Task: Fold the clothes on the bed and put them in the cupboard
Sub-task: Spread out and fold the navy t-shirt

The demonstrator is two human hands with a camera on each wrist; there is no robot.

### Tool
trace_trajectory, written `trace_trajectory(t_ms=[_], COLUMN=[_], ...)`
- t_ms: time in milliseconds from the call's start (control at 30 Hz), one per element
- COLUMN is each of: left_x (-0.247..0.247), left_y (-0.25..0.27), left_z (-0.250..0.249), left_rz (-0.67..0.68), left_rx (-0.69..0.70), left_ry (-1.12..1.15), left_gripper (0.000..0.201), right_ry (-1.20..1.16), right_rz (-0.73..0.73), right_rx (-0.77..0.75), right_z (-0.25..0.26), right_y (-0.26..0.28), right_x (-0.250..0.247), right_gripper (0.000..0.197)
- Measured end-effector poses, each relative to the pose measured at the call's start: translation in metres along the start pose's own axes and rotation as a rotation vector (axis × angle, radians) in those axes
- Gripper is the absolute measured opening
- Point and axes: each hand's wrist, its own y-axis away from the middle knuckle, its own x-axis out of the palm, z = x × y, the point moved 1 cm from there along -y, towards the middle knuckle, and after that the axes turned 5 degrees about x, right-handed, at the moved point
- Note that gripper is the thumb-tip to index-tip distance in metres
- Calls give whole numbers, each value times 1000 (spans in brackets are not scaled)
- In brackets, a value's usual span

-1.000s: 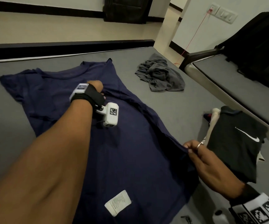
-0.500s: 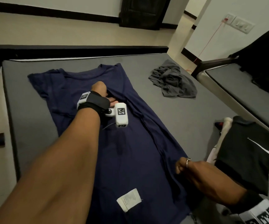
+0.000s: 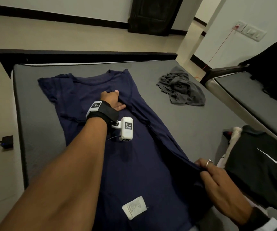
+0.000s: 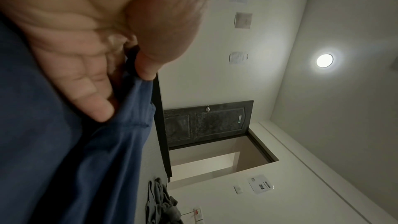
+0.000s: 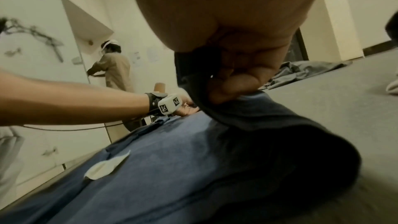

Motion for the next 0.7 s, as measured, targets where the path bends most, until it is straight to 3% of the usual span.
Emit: trace_trajectory(t_ms=[67, 133, 200, 267, 367, 433, 567, 700], left_x=[-2, -3, -6, -7, -8, -9, -10, -12], left_y=[0, -4, -8, -10, -11, -13, -8, -9], left_z=[0, 1, 2, 3, 0, -1, -5, -7], left_rz=[-40, -88, -151, -206, -216, -185, -155, -161], left_rx=[5, 19, 60, 137, 240, 299, 391, 279], left_ry=[6, -33, -99, -197, -305, -408, -511, -398], left_gripper=[50, 47, 46, 44, 49, 57, 44, 39], right_ry=[55, 393, 586, 542, 462, 429, 493, 433], right_rz=[161, 408, 517, 510, 493, 442, 324, 403], right_rx=[-56, -88, -123, -147, -123, -110, -14, 82], right_z=[2, 0, -2, -2, 6, 11, 7, -4], right_y=[2, 3, 0, -6, -16, -23, -45, -67], right_x=[-4, 0, 0, -4, -9, -9, 1, 12], right_gripper=[39, 66, 44, 26, 18, 30, 41, 65])
